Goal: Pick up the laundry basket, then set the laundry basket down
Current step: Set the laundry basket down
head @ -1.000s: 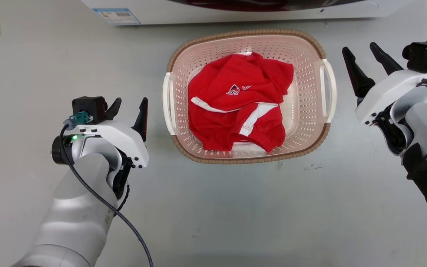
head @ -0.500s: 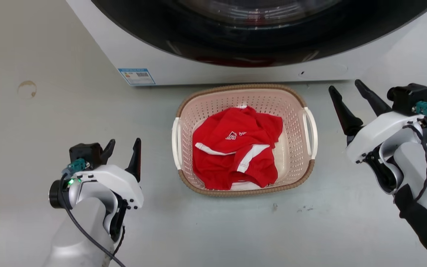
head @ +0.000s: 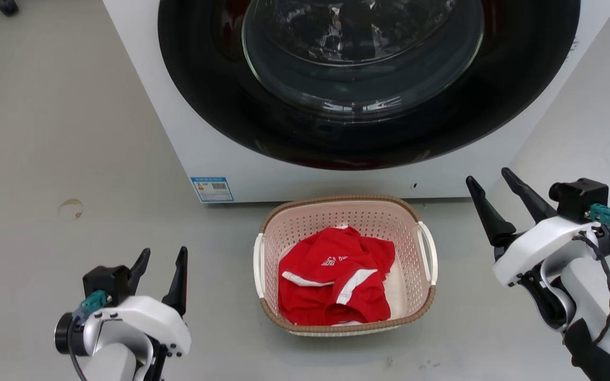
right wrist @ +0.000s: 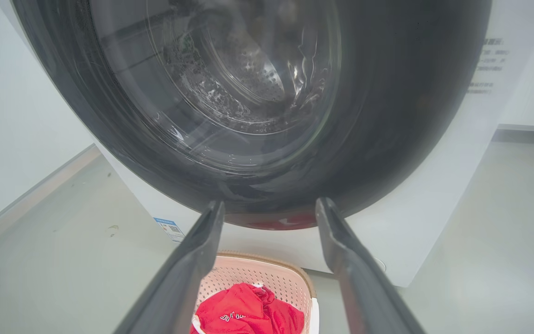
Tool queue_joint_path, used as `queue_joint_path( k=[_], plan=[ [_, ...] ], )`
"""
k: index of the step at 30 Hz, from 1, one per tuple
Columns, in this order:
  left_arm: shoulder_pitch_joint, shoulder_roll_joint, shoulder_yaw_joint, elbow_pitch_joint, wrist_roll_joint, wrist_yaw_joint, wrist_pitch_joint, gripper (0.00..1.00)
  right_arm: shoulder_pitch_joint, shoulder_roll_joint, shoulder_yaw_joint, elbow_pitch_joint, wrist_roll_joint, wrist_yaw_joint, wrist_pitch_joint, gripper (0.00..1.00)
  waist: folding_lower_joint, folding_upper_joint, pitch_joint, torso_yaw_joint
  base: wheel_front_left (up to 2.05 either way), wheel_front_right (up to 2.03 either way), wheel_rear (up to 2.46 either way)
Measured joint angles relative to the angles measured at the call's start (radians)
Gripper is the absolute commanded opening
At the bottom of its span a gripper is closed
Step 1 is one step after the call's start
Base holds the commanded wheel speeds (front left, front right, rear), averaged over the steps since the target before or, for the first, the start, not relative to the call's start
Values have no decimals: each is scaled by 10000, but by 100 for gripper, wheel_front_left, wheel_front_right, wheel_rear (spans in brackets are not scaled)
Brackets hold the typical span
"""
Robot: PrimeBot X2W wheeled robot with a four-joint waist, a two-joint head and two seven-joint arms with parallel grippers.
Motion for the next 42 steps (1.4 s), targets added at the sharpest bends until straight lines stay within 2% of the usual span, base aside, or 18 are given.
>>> queue_joint_path(
  k=[5,10,20,25,30,42],
  plan=[
    [1117,90,267,-928,245,-59,0,100,685,-146,-583,-497,-67,0,0,100,0,0,-766,3,0,0,0],
    [2208,192,431,-2071,332,280,0,100,1587,-343,-1582,-1360,-531,-2,0,100,0,0,-1434,39,0,0,0],
    [4889,619,523,-6525,502,1626,1141,100,4063,-600,-4033,-3455,-1885,-4,0,100,0,0,-2312,419,0,0,0],
    [5688,832,554,-8355,583,2057,1866,100,4907,-430,-4631,-4201,-2205,-8,-2,100,-1,0,-2237,604,0,0,0],
    [5792,947,573,-8976,594,2234,2176,100,5146,-290,-4736,-4495,-2403,-8,12,100,0,0,-2053,739,0,0,0],
    [5807,1030,575,-9227,594,2397,2510,100,5147,-119,-4742,-4535,-2472,-8,100,100,0,0,-2144,647,0,0,0]
  ],
)
